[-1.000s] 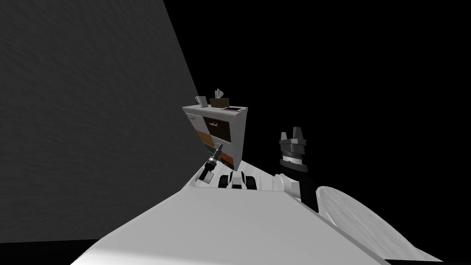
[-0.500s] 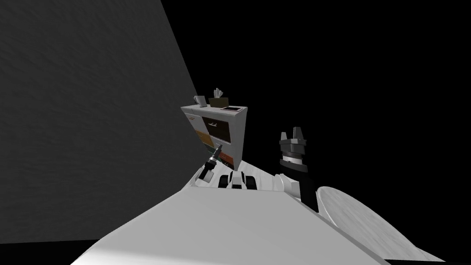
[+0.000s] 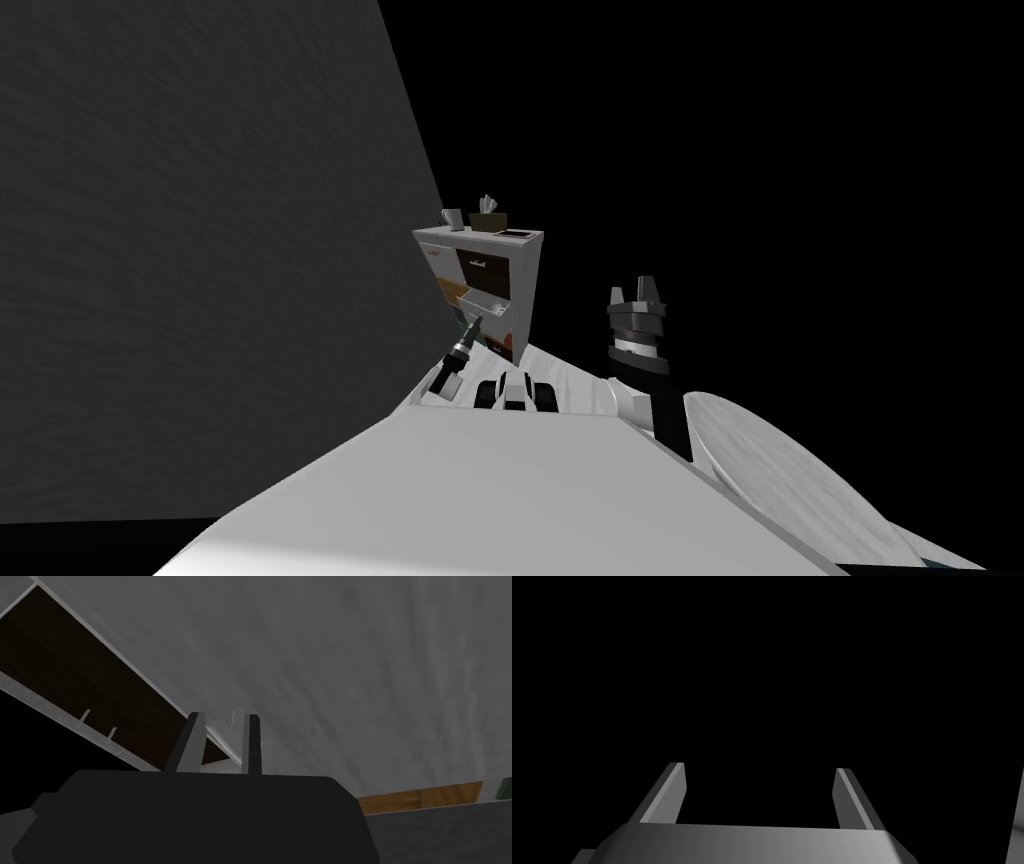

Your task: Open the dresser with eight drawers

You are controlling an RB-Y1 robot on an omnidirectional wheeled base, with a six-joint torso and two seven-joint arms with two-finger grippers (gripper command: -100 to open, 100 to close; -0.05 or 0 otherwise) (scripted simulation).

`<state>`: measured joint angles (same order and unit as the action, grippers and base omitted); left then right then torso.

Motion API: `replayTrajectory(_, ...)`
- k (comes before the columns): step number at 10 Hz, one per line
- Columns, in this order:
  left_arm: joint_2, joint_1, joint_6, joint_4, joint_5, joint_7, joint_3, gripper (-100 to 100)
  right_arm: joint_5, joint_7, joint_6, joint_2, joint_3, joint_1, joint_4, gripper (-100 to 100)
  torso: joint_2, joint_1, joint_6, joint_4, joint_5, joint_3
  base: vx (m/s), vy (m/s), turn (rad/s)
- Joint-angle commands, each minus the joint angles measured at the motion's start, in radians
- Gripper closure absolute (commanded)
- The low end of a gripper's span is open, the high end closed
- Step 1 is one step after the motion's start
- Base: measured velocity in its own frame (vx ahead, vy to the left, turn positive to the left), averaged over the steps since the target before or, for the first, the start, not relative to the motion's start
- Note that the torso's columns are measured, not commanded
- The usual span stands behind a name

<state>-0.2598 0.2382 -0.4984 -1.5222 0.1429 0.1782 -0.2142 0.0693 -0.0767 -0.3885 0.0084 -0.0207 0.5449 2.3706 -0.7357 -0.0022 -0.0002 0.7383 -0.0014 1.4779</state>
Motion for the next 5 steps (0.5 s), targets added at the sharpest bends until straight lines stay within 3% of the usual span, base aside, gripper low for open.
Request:
replayTrajectory(1, -0.012, 0.018, -0.005, -0.020, -0.001, -0.005, -0.006, 100, 0.000, 0.000, 0.000, 0.000, 0.000, 0.000, 0.000, 0, -0.003, 0.002, 0.000, 0.000, 0.001, -0.002, -0.145, 0.085, 0.028)
replayTrajectory(2, -0.015, 0.021, -0.006, -0.024, -0.001, -0.007, -0.007, 100, 0.000, 0.000, 0.000, 0.000, 0.000, 0.000, 0.000, 0, -0.005, 0.004, -0.001, 0.001, 0.002, -0.003, -0.139, 0.095, 0.018)
replayTrajectory(3, -0.028, 0.016, 0.037, -0.063, -0.005, -0.019, -0.007, -100, 0.000, 0.000, 0.000, 0.000, 0.000, 0.000, 0.000, 0, -0.004, 0.005, -0.001, 0.001, 0.002, -0.003, -0.078, 0.030, -0.005)
replayTrajectory(5, -0.045, 0.014, 0.079, -0.107, -0.009, -0.033, -0.006, -100, 0.000, 0.000, 0.000, 0.000, 0.000, 0.000, 0.000, 0, 0.003, -0.002, 0.000, -0.002, 0.000, 0.002, -0.011, -0.025, 0.003)
